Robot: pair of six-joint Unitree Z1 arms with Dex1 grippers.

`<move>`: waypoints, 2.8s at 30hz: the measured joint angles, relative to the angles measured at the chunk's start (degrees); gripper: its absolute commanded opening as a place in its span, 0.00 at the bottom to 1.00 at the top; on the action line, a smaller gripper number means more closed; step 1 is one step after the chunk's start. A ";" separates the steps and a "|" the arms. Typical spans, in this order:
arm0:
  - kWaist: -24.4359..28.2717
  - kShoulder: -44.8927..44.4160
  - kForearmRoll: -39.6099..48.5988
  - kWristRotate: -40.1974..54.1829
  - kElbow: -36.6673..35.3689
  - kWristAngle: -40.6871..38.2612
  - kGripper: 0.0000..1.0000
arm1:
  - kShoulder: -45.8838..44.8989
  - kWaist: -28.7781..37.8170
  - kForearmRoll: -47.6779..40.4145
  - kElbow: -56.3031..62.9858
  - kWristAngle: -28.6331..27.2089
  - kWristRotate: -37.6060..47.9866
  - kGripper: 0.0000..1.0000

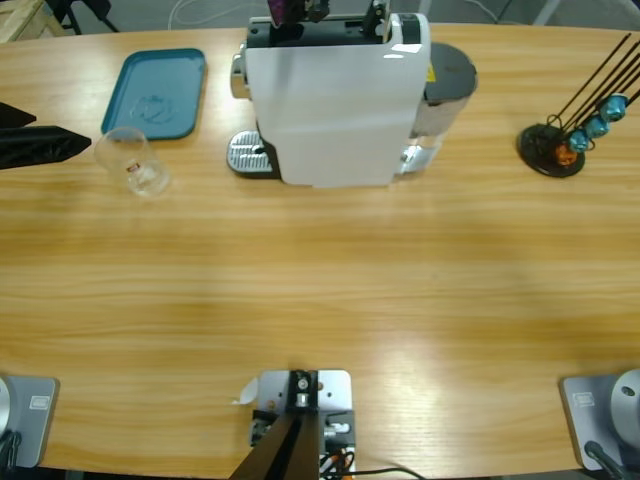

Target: Pour coffee

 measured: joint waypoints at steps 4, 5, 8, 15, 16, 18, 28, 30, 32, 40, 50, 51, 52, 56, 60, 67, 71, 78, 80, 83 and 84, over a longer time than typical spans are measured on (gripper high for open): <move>0.00 0.00 0.00 0.00 0.00 0.00 0.96 | 0.63 0.00 -0.32 0.00 0.00 0.00 0.00; 0.00 0.00 0.00 0.00 0.00 0.00 0.97 | 0.86 0.00 -0.33 0.00 0.01 0.00 0.00; 0.00 0.00 0.00 0.00 0.00 0.00 0.97 | 1.79 0.00 -0.41 -0.04 0.01 0.00 0.00; 0.00 0.00 0.00 0.00 0.00 0.00 0.97 | 2.27 0.00 -0.54 -0.06 0.01 0.00 0.00; 0.00 0.00 0.00 0.00 0.00 0.00 0.97 | 2.28 0.00 -0.57 -0.06 0.01 0.00 0.00; 0.00 0.00 0.00 0.00 0.00 0.00 0.97 | 2.31 0.00 -0.61 -0.06 0.01 0.00 0.00; 0.00 0.00 0.00 0.00 0.00 0.00 0.97 | 3.93 -0.12 -0.67 -1.16 0.01 0.01 0.00; 0.00 0.00 0.00 0.00 0.00 0.00 0.97 | 3.98 -0.17 -0.67 -1.16 0.01 0.01 0.00; 0.00 0.00 0.00 0.00 0.00 0.00 0.97 | 3.98 -0.17 -0.67 -1.16 0.01 0.01 0.01; 0.00 0.00 0.00 0.00 0.00 0.00 0.97 | 3.99 -0.17 -0.63 -1.16 0.01 1.42 0.57; 0.00 0.00 0.00 0.00 0.00 0.00 0.97 | 4.66 -0.17 2.28 -4.11 0.01 2.55 0.69; 0.00 0.00 0.00 0.00 0.00 0.00 0.97 | 4.66 -0.17 2.58 -4.35 0.00 2.79 0.69; 0.00 0.00 0.00 0.00 0.00 0.00 0.97 | 4.66 -0.17 2.96 -4.97 -0.03 3.20 0.69; 0.00 0.00 0.00 0.00 0.00 0.00 0.97 | 3.85 0.38 3.22 -8.24 -1.06 9.31 0.69; 0.00 0.00 0.00 0.00 0.00 0.00 0.97 | -0.89 3.81 3.92 -9.90 -2.17 14.88 0.00; -0.26 0.00 0.00 0.00 0.00 0.00 0.97 | -14.91 5.14 8.63 -8.62 -5.82 22.06 0.00; -0.51 0.00 0.00 0.00 0.00 0.00 0.97 | -21.24 5.03 6.59 0.10 -11.93 27.43 0.00; -0.52 0.00 0.00 0.00 0.00 0.00 0.97 | -23.45 5.06 -12.65 18.92 -33.21 34.13 0.00; -0.55 0.00 0.01 0.00 0.01 0.00 0.97 | -22.46 6.05 -19.05 22.33 -39.00 33.76 0.00; -0.56 0.00 0.01 0.00 0.01 0.00 0.97 | -19.50 8.35 -24.34 23.79 -42.51 32.43 0.00; -0.56 0.00 0.01 0.00 0.01 0.00 0.97 | -18.26 8.95 -25.40 23.80 -43.08 32.10 0.00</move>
